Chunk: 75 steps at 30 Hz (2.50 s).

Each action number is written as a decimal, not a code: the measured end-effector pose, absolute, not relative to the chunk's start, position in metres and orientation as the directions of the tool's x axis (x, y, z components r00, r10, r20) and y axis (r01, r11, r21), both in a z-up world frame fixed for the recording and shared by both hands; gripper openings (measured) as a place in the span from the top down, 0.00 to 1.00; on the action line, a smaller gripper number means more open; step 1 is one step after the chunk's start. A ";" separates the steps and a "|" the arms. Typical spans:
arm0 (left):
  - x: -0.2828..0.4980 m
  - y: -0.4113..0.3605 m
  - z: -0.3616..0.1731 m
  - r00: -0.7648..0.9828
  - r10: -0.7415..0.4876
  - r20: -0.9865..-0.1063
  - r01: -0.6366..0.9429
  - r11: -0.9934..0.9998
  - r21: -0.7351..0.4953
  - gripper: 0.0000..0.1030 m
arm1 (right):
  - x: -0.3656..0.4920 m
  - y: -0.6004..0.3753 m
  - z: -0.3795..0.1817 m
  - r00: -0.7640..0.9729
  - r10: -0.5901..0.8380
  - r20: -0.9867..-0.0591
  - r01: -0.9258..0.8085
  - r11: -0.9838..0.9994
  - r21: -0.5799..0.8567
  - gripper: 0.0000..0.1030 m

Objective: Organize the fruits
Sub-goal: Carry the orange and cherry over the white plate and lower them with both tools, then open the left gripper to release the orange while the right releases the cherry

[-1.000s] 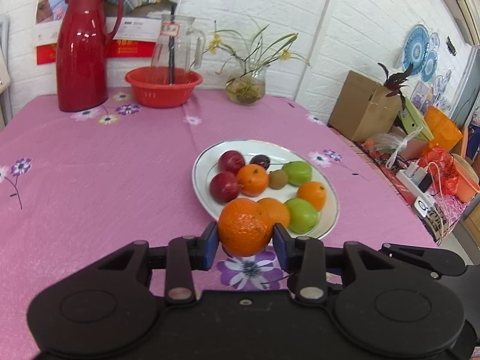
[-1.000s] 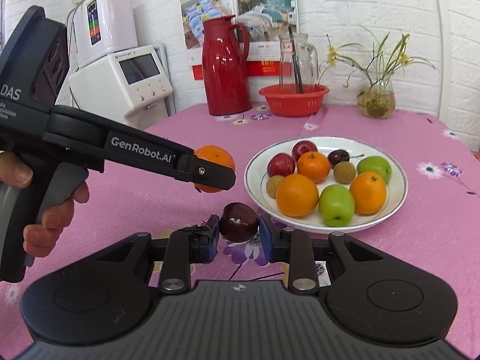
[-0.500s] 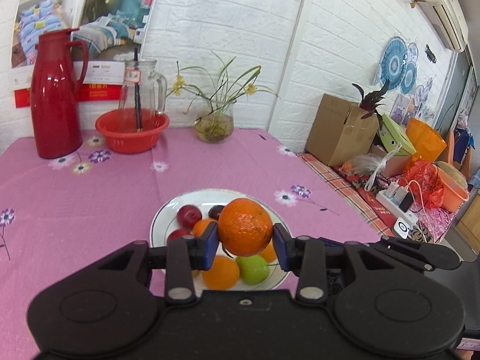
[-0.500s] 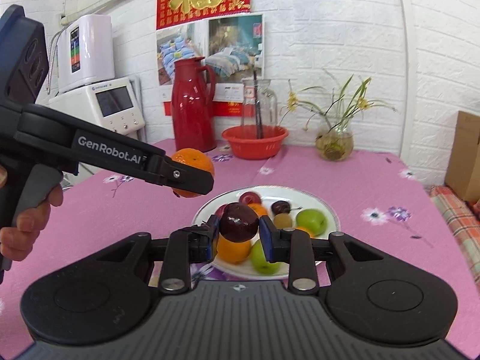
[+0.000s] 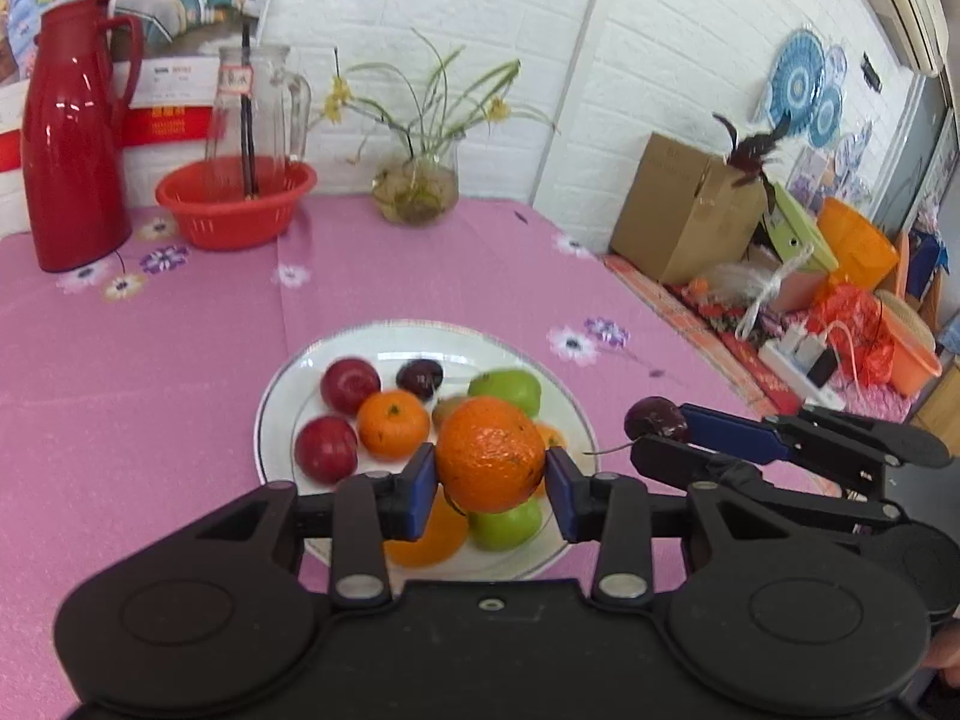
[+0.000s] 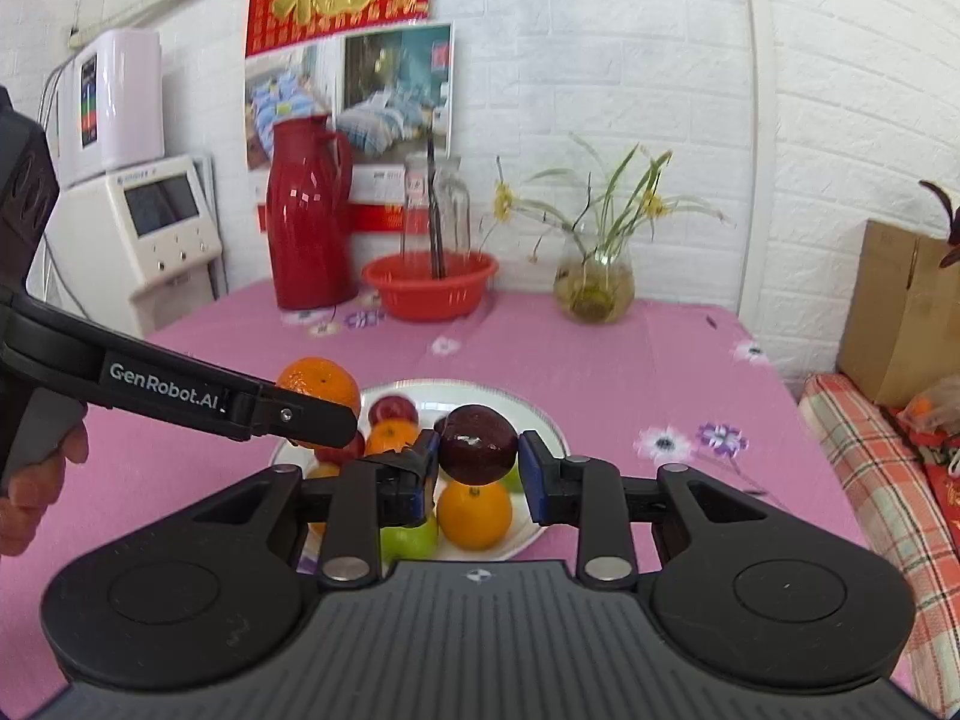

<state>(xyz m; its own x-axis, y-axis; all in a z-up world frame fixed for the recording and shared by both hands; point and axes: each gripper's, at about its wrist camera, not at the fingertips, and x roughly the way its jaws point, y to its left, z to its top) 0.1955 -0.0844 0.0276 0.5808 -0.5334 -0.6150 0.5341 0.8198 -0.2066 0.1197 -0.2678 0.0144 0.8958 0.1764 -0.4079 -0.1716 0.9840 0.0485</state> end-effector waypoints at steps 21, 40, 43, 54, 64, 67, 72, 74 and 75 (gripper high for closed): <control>0.198 -0.057 0.001 0.568 -0.501 -0.653 0.495 0.842 -0.216 0.00 | 0.137 -0.253 -0.020 0.826 0.221 -0.519 -0.226 0.973 0.053 0.51; 0.215 -0.056 -0.009 0.575 -0.484 -0.659 0.459 0.858 -0.231 0.00 | 0.150 -0.253 -0.025 0.822 0.209 -0.530 -0.211 0.976 0.058 0.51; 0.218 -0.054 -0.010 0.574 -0.489 -0.657 0.451 0.858 -0.245 0.00 | 0.150 -0.254 -0.025 0.826 0.204 -0.525 -0.203 0.977 0.060 0.51; 0.221 -0.051 -0.009 0.590 -0.481 -0.649 0.444 0.864 -0.237 0.00 | 0.150 -0.257 -0.027 0.830 0.190 -0.524 -0.197 0.980 0.044 0.51; 0.219 -0.049 -0.007 0.615 -0.470 -0.632 0.431 0.873 -0.230 0.00 | 0.149 -0.256 -0.027 0.837 0.178 -0.516 -0.192 0.981 0.028 0.48; 0.217 -0.049 -0.006 0.625 -0.466 -0.626 0.431 0.875 -0.221 0.00 | 0.148 -0.255 -0.028 0.839 0.177 -0.515 -0.193 0.981 0.022 0.44; 0.214 -0.046 -0.003 0.646 -0.462 -0.608 0.424 0.879 -0.218 0.00 | 0.143 -0.254 -0.027 0.845 0.172 -0.506 -0.193 0.981 0.011 0.14; 0.212 -0.046 -0.001 0.656 -0.455 -0.602 0.420 0.883 -0.209 0.00 | 0.140 -0.253 -0.026 0.852 0.175 -0.494 -0.198 0.980 0.007 0.06; 0.211 -0.045 0.000 0.663 -0.450 -0.598 0.416 0.886 -0.206 0.00 | 0.139 -0.253 -0.025 0.853 0.175 -0.491 -0.198 0.980 0.005 0.06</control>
